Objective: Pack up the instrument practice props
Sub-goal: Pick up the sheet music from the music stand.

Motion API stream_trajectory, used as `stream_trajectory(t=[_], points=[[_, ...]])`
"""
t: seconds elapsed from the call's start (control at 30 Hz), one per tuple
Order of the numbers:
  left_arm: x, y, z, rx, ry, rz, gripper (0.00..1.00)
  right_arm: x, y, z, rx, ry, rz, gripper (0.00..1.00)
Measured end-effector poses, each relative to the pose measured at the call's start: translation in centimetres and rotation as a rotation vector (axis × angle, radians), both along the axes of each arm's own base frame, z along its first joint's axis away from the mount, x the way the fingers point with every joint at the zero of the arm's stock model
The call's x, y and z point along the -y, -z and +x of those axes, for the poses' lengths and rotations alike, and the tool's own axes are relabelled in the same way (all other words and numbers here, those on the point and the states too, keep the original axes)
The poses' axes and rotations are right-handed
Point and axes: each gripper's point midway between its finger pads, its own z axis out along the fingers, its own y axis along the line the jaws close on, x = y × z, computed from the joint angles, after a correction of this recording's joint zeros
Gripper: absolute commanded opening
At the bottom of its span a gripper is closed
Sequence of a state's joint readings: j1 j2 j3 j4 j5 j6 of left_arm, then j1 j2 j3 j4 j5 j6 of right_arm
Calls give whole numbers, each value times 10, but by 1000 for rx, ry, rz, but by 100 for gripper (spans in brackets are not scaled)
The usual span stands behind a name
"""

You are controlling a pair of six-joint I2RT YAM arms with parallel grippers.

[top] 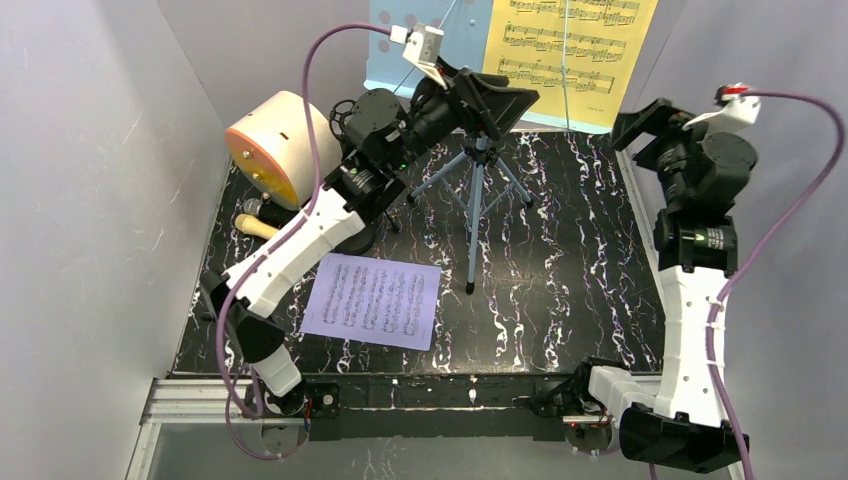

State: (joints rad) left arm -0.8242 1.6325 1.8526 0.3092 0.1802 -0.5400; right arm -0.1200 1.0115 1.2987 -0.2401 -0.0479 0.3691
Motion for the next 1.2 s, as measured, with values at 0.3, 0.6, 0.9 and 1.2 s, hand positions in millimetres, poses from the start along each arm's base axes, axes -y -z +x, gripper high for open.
stream_trajectory(t=[0.3, 0.6, 0.9, 1.2], points=[[34, 1, 20, -37, 17, -68, 63, -14, -102, -25, 236, -75, -69, 99], [55, -22, 23, -33, 50, -182, 57, -39, -134, -29, 300, -221, -102, 99], [68, -22, 31, -45, 61, -217, 45, -37, -146, -37, 332, -200, -110, 99], [72, -19, 34, -61, 54, -224, 37, -49, -171, -55, 409, -258, -132, 99]])
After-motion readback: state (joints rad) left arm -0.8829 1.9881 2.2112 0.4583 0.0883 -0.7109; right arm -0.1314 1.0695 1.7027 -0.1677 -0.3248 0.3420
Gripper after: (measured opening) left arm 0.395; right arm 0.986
